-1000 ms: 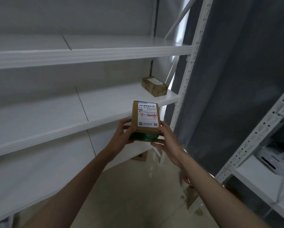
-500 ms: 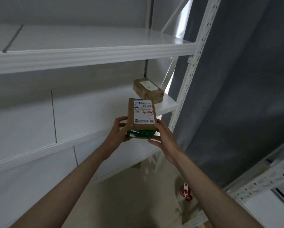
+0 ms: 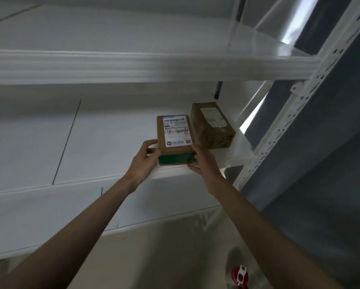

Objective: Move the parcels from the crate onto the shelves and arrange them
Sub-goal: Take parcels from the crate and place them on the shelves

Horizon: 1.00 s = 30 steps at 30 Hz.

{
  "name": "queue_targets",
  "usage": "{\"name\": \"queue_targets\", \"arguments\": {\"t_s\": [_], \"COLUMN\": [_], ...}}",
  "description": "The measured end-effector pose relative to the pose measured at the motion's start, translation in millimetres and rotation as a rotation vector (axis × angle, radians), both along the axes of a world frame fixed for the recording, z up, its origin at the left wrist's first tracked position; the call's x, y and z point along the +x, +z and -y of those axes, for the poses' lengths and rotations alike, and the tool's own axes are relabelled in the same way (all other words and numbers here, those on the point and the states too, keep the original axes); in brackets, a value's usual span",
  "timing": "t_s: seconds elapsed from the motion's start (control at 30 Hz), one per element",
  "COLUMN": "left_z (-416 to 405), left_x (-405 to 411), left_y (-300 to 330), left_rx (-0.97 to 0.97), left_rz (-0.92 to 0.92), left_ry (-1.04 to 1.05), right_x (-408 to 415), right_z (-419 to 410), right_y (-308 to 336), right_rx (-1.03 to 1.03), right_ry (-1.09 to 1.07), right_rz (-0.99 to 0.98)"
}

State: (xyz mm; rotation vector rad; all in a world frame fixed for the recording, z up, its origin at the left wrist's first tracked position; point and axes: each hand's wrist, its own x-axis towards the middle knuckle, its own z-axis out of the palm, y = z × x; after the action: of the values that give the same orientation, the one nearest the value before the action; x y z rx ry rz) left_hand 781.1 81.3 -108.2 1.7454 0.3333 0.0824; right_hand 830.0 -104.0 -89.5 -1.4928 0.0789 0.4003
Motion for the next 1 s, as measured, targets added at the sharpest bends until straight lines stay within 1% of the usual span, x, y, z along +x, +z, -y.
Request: {"name": "queue_targets", "arguments": {"t_s": [0.17,0.33,0.4,0.5,0.67,0.73,0.8,0.9,0.93,1.0], "left_z": [-5,-9,-9,-7,-10,-15,-26,-53,-62,-79], "left_x": [53,98,109,111,84,66,46,8,-6,-36], "left_y": [-2,-11,-13,-14,-14,-7,1,12,17,24], "left_rx": [0.011,-0.040,-0.097,-0.183,-0.116,-0.046,0.120,0.491,0.572,0.663], "left_rz": [-0.026,-0.101,-0.141,-0.179,-0.190,-0.179,-0.157,-0.160,-0.177,-0.213], "left_ry": [0.031,0.035,0.012,-0.025,-0.022,-0.031,-0.095,-0.178,-0.182,-0.167], "right_x": [57,103,113,117,94,79,61,32,25,12], "right_z": [-23,-35,-38,-36,-16,-8,-3,-14,-24,-54], "right_y": [-1,-20,-24,-29,-32,-28,-18,-1,2,7], "right_rx": [-0.050,-0.085,-0.069,-0.111,-0.296,-0.301,-0.342,-0.513,-0.580,-0.701], "right_ry": [-0.011,-0.057,-0.054,-0.027,0.017,0.061,0.197,0.510,0.590,0.712], "right_rz": [-0.030,-0.082,-0.104,-0.099,-0.003,-0.008,-0.013,0.057,0.099,0.196]}}
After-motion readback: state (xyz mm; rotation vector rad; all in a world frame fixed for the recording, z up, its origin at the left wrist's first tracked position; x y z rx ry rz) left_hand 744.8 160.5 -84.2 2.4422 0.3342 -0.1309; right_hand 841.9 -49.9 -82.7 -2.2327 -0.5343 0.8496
